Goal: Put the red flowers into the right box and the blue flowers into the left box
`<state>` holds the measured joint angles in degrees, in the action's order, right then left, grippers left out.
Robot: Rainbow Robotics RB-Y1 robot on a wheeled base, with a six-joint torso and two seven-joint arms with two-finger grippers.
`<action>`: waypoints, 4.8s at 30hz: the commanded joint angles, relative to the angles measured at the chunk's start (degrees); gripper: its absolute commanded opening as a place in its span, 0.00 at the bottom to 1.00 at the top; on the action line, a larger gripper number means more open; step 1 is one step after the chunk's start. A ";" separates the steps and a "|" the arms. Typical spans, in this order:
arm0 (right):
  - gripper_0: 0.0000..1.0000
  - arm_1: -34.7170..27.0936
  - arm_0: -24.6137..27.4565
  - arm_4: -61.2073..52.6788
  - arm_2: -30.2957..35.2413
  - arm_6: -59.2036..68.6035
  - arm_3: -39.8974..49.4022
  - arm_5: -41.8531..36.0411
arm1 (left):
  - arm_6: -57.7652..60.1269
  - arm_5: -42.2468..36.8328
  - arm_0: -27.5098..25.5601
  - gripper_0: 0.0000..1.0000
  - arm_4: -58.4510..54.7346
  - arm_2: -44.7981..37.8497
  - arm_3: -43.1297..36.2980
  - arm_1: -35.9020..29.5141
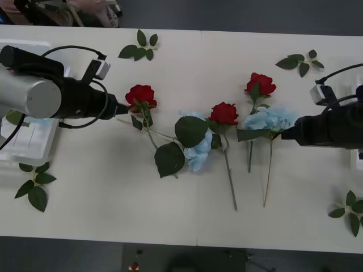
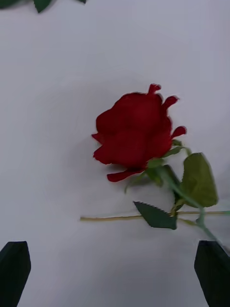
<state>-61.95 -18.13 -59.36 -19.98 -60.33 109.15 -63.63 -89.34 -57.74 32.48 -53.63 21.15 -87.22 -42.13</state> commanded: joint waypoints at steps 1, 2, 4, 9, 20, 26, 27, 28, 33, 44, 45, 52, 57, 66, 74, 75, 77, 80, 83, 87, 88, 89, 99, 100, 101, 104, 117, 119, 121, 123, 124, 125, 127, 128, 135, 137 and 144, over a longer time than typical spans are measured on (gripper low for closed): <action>0.85 1.92 -2.34 4.69 -2.87 2.94 0.72 0.26 | -0.49 -0.53 5.05 1.00 -0.07 3.90 3.20 0.47; 0.85 2.62 -2.96 6.01 -3.92 3.02 0.54 0.17 | -0.14 -0.53 6.19 1.00 0.11 5.40 4.25 1.26; 0.84 4.11 -4.28 7.85 -5.68 3.46 -0.60 -0.27 | 0.48 -0.53 7.78 1.00 0.11 7.24 5.75 2.32; 0.84 8.60 -5.33 14.09 -7.00 3.90 -3.68 -1.50 | 5.40 -0.53 9.62 1.00 0.28 8.82 7.16 5.04; 0.84 14.92 -5.60 21.12 -7.17 2.32 -9.13 -1.50 | 11.55 -0.53 11.64 0.99 10.30 11.55 10.50 10.05; 0.84 14.57 -5.77 22.27 -9.02 2.14 -10.18 0.09 | 12.78 0.61 12.96 0.51 15.66 14.01 13.04 12.25; 0.84 14.57 -5.68 22.27 -9.19 2.14 -10.18 0.35 | 12.87 0.88 12.96 0.51 15.57 14.10 13.31 12.42; 0.84 14.31 -5.77 22.35 -9.81 2.50 -10.27 0.61 | 12.96 1.67 12.96 0.50 15.31 14.27 14.01 12.77; 0.84 14.48 -5.77 23.23 -11.66 2.23 -12.47 3.43 | 13.40 3.16 12.96 0.27 15.22 14.80 14.89 13.13; 0.17 14.66 -6.12 24.20 -13.77 2.32 -14.31 5.80 | 13.49 3.34 13.23 0.00 17.33 13.66 14.54 13.04; 0.10 14.66 -6.12 24.20 -13.77 2.41 -14.31 5.80 | 13.49 3.34 13.23 0.00 17.33 13.31 14.45 13.04; 0.00 14.04 -6.30 22.53 -10.78 2.14 -12.91 5.71 | 13.66 0.09 12.96 0.00 10.74 7.42 1.62 9.17; 0.00 11.50 -6.12 18.05 -6.73 1.09 -9.30 5.53 | 13.66 -1.85 9.09 0.00 2.13 -0.14 -15.08 5.30; 0.00 7.72 -1.29 3.46 8.73 -10.69 2.30 7.38 | 4.70 17.93 -8.57 0.00 -5.52 -5.59 -33.63 3.72; 0.00 18.09 10.93 -4.28 28.07 -27.12 13.90 7.91 | -8.75 24.96 -10.68 0.00 -9.21 -4.71 -34.59 15.24; 0.00 19.41 12.51 -6.21 30.00 -29.58 14.60 7.91 | -10.16 24.96 -10.24 0.00 -9.21 -4.54 -34.59 16.64; 0.00 21.08 13.92 -9.20 31.76 -31.96 14.69 7.82 | -12.44 24.96 -9.80 0.00 -9.12 -4.18 -34.59 18.22; 0.00 21.43 14.27 -11.22 33.17 -32.84 13.37 5.97 | -15.17 25.13 -9.71 0.00 -9.21 -3.92 -34.33 19.37; 0.00 21.16 14.27 -11.13 33.78 -33.01 13.02 4.74 | -16.84 25.05 -9.71 0.00 -9.83 -3.92 -34.24 19.54; 0.00 20.37 13.83 -11.22 33.78 -32.40 12.41 4.83 | -17.27 26.01 -9.63 0.00 -10.27 -3.92 -33.36 19.54; 0.00 20.20 13.65 -11.40 33.78 -32.31 11.97 4.83 | -17.45 26.01 -9.54 0.00 -10.53 -3.92 -33.10 19.72; 0.00 20.11 13.48 -11.40 33.87 -31.96 11.44 4.83 | -17.63 26.01 -9.54 0.00 -10.71 -3.83 -32.66 19.89; 0.00 17.82 13.30 -8.93 33.96 -23.34 3.09 4.92 | -18.94 27.95 -8.84 0.00 -15.89 -3.83 -28.79 23.67; 0.00 17.56 13.30 -8.23 33.96 -23.52 2.48 4.83 | -18.94 28.47 -8.84 0.00 -17.30 -3.83 -28.35 23.85; 0.00 16.95 13.30 -6.91 33.96 -23.17 1.42 4.83 | -19.12 29.18 -8.84 0.00 -20.02 -3.83 -27.47 24.29; 0.00 15.54 13.04 -3.05 33.87 -23.26 -2.27 3.60 | -19.74 30.50 -8.66 0.00 -23.80 -3.83 -26.16 25.61; 0.00 7.98 6.97 16.11 18.23 -23.78 -15.45 7.12 | -20.17 31.99 -4.44 0.00 -26.35 -2.25 -21.15 28.59; 0.00 8.07 6.97 19.45 15.24 -23.52 -15.45 8.61 | -20.17 31.99 -3.91 0.00 -26.35 -1.90 -20.71 28.59; 0.07 8.24 6.97 20.60 13.48 -23.26 -15.45 9.93 | -20.17 31.99 -3.47 0.00 -26.35 -1.37 -20.44 28.68; 0.17 8.68 6.97 21.30 12.34 -23.17 -15.45 11.07 | -20.17 32.08 -3.12 0.00 -26.35 -0.84 -20.18 28.68; 0.20 9.03 6.88 21.21 12.25 -23.17 -15.45 11.07 | -20.17 31.99 -3.12 0.00 -26.44 -0.67 -20.00 28.59; 0.32 9.39 6.88 21.12 12.25 -23.17 -15.45 10.98 | -20.17 32.08 -2.95 0.00 -26.44 -0.49 -19.74 28.68; 0.53 10.09 6.80 20.95 12.25 -23.17 -15.45 11.07 | -20.17 31.99 -2.68 0.00 -26.44 -0.14 -19.48 28.68; 0.61 10.27 6.71 20.95 12.25 -23.17 -15.45 11.07 | -20.26 32.08 -2.60 0.00 -26.44 0.03 -19.30 28.68; 0.81 10.00 6.09 16.20 12.25 -24.22 -14.14 11.07 | -20.17 31.99 -2.42 0.00 -26.61 0.03 -19.04 28.68; 0.81 8.60 6.27 13.21 12.25 -24.49 -11.76 11.07 | -20.17 31.99 -2.42 0.00 -26.61 0.03 -19.04 28.68; 0.84 2.27 7.85 -0.06 12.60 -25.37 1.33 12.65 | -20.17 31.99 -2.42 0.00 -26.61 0.03 -19.04 28.68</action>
<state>-56.65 -10.90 -56.25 -7.99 -84.34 104.97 -52.60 -106.13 -25.92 27.68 -79.85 21.20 -105.41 -13.67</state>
